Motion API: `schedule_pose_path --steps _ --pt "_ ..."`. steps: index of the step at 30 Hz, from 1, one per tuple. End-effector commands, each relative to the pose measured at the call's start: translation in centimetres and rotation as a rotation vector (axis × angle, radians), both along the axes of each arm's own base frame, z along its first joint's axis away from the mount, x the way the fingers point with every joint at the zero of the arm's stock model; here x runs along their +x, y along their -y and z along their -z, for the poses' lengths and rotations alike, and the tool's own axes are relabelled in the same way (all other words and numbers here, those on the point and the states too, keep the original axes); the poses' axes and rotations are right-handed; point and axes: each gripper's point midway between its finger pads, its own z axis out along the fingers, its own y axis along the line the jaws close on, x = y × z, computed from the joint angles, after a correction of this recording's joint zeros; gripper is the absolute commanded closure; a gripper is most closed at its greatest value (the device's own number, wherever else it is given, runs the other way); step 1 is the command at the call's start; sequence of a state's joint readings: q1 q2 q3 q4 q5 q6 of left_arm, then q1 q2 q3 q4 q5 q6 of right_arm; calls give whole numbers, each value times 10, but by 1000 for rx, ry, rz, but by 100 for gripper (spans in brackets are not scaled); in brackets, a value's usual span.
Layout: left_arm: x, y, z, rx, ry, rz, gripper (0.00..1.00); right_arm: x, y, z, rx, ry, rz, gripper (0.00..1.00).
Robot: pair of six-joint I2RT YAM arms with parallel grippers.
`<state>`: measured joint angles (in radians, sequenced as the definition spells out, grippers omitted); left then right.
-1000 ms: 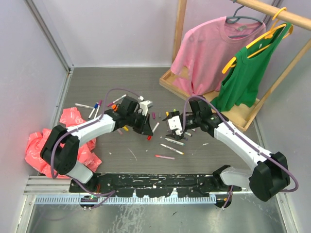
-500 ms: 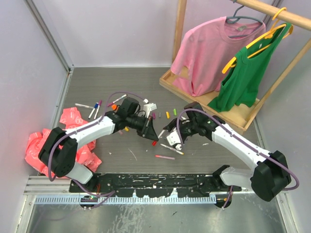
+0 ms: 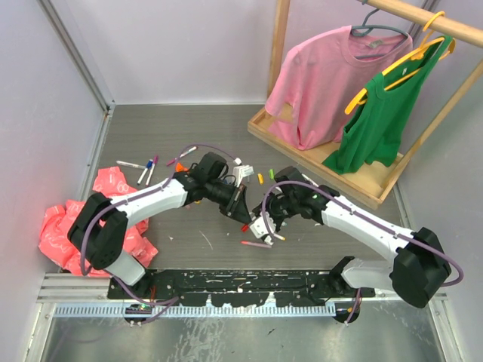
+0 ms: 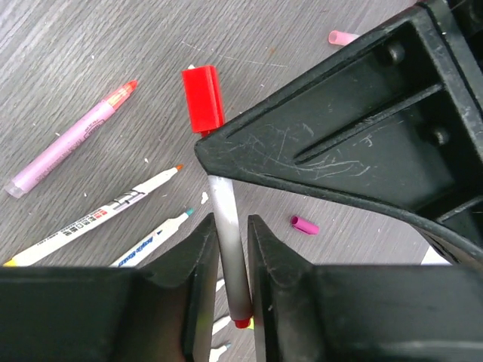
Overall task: Open the pen caps
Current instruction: Open the pen cap from the pen.
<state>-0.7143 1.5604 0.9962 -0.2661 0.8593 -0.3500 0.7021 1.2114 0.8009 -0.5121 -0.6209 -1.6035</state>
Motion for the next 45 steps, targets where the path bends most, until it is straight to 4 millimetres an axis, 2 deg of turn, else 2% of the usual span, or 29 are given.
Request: schedule_pose_path --steps 1,3,9,14,17,18,23,25,28,37,45 --pt "5 7 -17 -44 42 20 100 2 -2 0 -5 43 -10 78" --pt "6 6 -18 -39 50 12 95 0 -2 -1 -3 48 -18 84" --pt "13 2 -29 -46 115 -47 69 -1 0 -7 9 65 -16 99" --pt "23 -5 -49 -89 213 -168 50 -7 -1 -12 27 18 -1 99" --pt "35 -13 -67 -165 282 -287 46 -10 -3 -17 32 -50 31 99" --pt "37 -17 -80 -216 308 -323 44 -9 -4 -22 38 -67 46 99" --pt "52 -35 -107 -378 305 -497 33 -4 -11 -38 78 -210 179 99" --pt "58 -41 -118 -439 312 -564 22 1 -15 -47 115 -310 279 99" --pt "65 -51 -120 -478 291 -679 2 11 -21 -55 141 -423 399 99" --pt "68 -80 -133 -615 250 -881 2 28 -35 -51 166 -586 559 99" --pt "75 -94 -114 -617 154 -1009 17 32 -45 -58 233 -664 607 99"
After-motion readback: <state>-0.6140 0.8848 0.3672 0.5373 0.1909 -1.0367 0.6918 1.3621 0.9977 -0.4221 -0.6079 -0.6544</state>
